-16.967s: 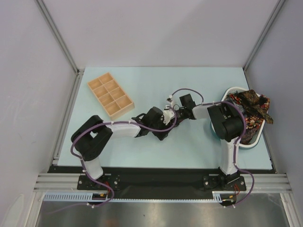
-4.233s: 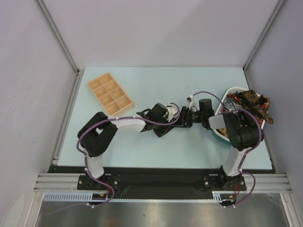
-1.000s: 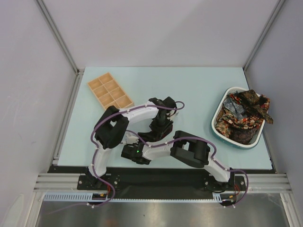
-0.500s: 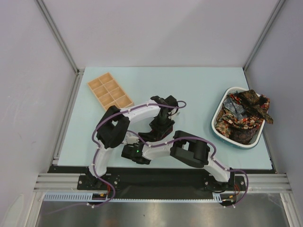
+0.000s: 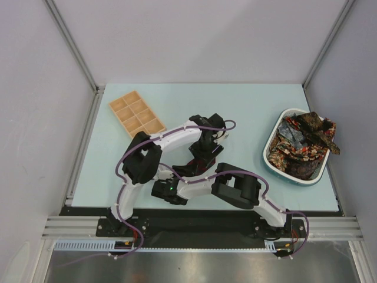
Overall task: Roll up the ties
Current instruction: Roll the tie
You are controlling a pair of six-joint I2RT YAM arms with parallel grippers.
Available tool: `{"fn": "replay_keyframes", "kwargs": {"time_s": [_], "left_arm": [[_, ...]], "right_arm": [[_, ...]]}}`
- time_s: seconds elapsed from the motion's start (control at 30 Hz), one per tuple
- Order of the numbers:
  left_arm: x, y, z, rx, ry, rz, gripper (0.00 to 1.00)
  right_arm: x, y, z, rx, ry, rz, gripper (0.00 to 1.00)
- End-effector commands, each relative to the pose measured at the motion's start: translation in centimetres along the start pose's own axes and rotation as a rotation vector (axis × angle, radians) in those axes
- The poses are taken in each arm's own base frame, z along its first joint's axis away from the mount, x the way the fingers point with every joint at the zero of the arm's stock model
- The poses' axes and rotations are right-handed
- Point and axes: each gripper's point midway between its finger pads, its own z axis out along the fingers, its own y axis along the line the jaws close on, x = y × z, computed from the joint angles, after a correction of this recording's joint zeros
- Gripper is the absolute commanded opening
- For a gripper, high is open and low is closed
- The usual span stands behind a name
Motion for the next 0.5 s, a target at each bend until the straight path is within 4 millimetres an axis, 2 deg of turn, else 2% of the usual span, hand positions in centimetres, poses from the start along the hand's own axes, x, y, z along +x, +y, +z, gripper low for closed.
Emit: {"fn": "replay_keyframes", "kwargs": {"time_s": [0.0, 0.1, 0.23, 0.27, 0.3, 0.33, 0.4, 0.47], "left_arm": [[-1.5, 0.2, 0.7, -0.015, -0.021, 0.026, 0.70], [-1.2, -0.2, 1.8, 0.013, 0.008, 0.027, 0.68], [0.2, 0.7, 3.2, -0.032, 0.072, 0.014, 0.63], [0.6, 0.8, 3.5, -0.036, 0.086, 0.011, 0.60], [0.9, 0.7, 3.6, -0.035, 0.098, 0.010, 0.52], [1.1, 0.6, 3.6, -0.032, 0.103, 0.010, 0.47], [2.0, 0.5, 3.8, -0.026, 0.126, 0.005, 0.40], [2.8, 0.6, 3.7, -0.030, 0.150, 0.003, 0.38]], "right_arm": [[1.3, 3.8, 0.7, -0.137, 0.032, -0.049, 0.34], [1.4, 3.8, 0.7, -0.140, 0.033, -0.052, 0.34], [1.5, 3.8, 0.8, -0.140, 0.034, -0.058, 0.35], [1.5, 3.8, 0.7, -0.140, 0.032, -0.060, 0.35], [1.5, 3.7, 0.8, -0.140, 0.034, -0.056, 0.36], [1.5, 3.9, 0.8, -0.143, 0.034, -0.060, 0.38], [1.6, 3.7, 0.9, -0.141, 0.038, -0.057, 0.43], [1.7, 3.6, 1.0, -0.147, 0.039, -0.050, 0.47]]}}
